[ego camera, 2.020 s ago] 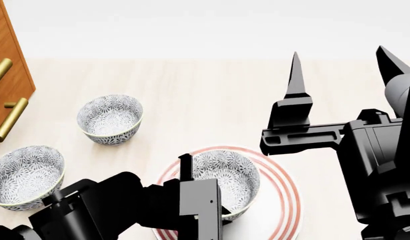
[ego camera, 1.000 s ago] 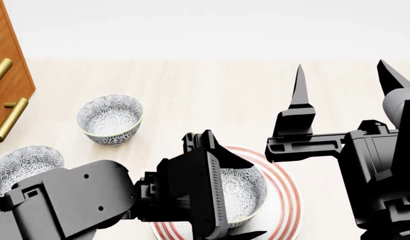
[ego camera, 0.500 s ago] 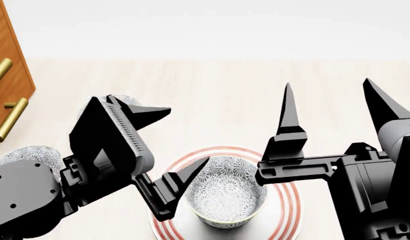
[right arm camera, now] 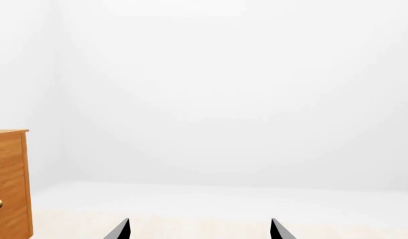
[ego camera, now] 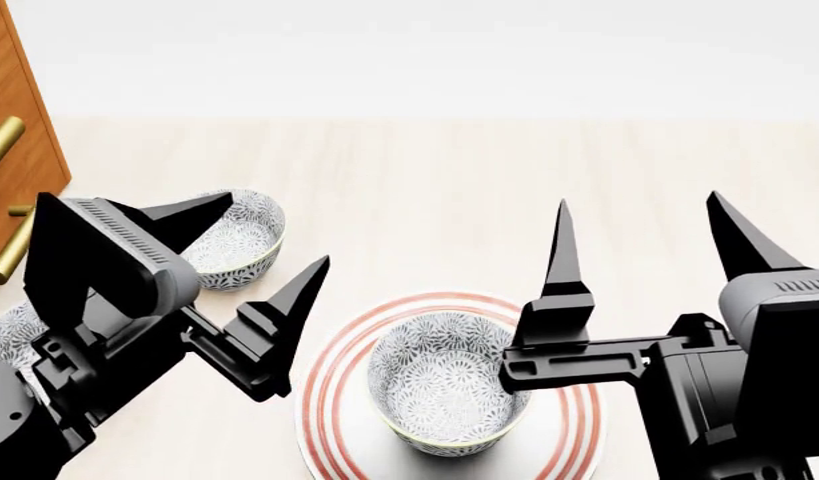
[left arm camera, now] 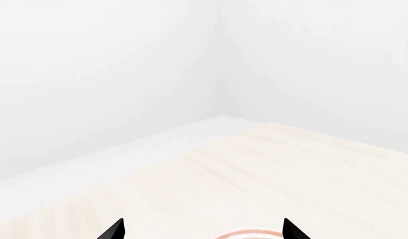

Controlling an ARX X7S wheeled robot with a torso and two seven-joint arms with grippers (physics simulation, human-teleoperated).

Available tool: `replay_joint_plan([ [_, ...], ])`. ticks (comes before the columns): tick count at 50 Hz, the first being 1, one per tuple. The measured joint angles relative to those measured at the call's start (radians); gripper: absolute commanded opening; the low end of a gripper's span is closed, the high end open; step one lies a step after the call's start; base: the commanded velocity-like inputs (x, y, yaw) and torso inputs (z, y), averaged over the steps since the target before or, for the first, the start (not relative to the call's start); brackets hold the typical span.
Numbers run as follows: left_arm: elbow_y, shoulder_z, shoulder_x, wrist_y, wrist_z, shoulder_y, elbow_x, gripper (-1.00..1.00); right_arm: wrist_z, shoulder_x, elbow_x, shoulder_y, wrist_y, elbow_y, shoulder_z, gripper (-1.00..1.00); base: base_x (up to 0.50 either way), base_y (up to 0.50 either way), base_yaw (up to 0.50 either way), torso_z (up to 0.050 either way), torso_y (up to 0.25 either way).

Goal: Put the bowl at the front on the plate.

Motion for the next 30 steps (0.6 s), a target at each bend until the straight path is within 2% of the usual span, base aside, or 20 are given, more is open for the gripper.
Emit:
replay_joint_plan([
  [30,0.039,-0.021,-0.034,0.017,-0.036,0.024,-0.005,1.0,0.01,0.014,0.003,0.004,0.0,0.0,-0.018,1.0,0.0,0.0,0.0,0.0,0.0],
])
